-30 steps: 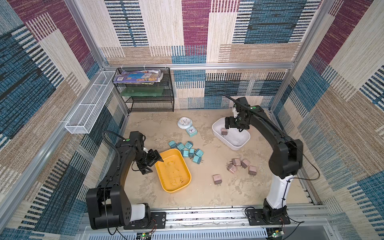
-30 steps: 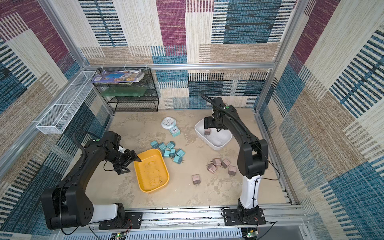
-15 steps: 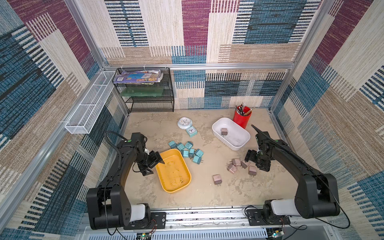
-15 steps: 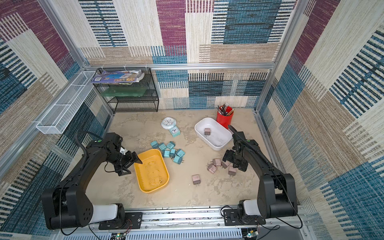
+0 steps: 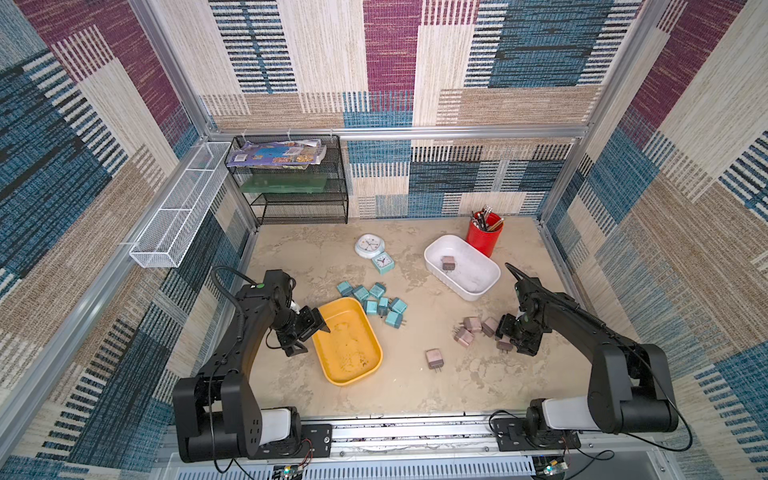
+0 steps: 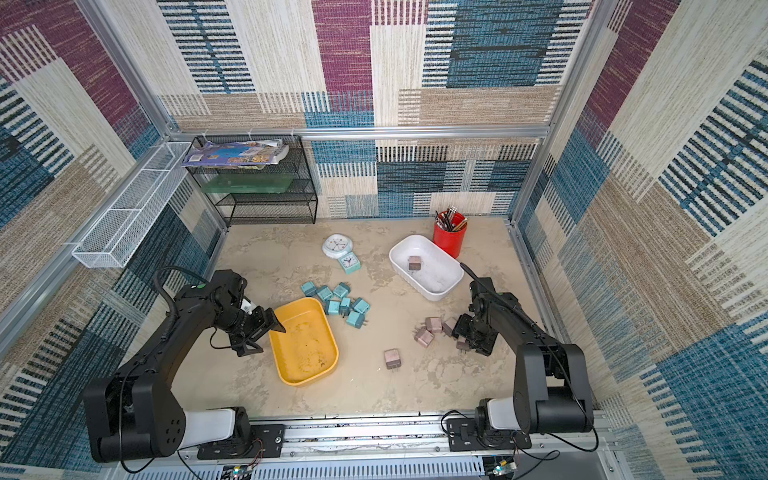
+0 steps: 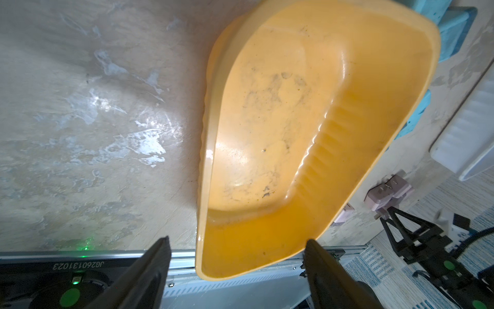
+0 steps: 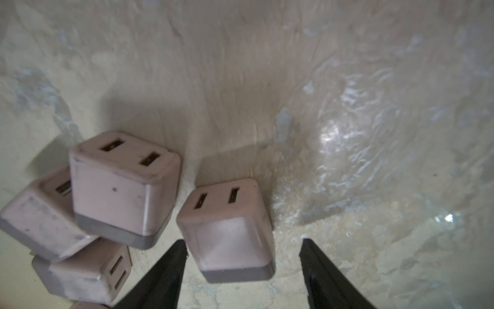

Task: Place the plugs by color into the storage box
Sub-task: Pick up the plug from the center of the board.

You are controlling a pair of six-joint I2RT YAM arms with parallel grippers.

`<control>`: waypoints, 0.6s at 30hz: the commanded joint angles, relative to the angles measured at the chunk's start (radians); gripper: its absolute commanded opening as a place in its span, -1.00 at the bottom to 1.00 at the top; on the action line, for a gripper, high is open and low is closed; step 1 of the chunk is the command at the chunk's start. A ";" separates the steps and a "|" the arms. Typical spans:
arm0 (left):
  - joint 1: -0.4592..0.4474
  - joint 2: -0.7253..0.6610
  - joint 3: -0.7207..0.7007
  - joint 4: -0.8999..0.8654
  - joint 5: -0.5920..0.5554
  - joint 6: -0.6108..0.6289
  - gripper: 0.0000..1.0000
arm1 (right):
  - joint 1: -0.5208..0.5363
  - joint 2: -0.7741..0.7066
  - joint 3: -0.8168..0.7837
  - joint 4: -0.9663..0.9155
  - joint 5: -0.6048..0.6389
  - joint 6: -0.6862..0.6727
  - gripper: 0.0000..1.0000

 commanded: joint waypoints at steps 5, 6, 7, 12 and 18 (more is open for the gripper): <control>-0.001 -0.012 -0.015 0.008 0.017 -0.008 0.62 | -0.005 0.087 0.041 0.032 0.063 -0.032 0.32; -0.002 -0.013 -0.015 0.007 0.015 -0.009 0.62 | -0.005 0.094 0.045 0.036 0.067 -0.037 0.25; -0.002 -0.012 -0.015 0.007 0.015 -0.010 0.63 | -0.005 0.101 0.047 0.040 0.071 -0.043 0.15; -0.002 -0.011 -0.015 0.010 0.015 -0.011 0.63 | -0.005 0.100 0.048 0.045 0.059 -0.050 -0.15; -0.002 -0.008 -0.004 0.011 0.014 -0.016 0.63 | -0.005 0.029 0.187 -0.062 0.051 -0.041 -0.27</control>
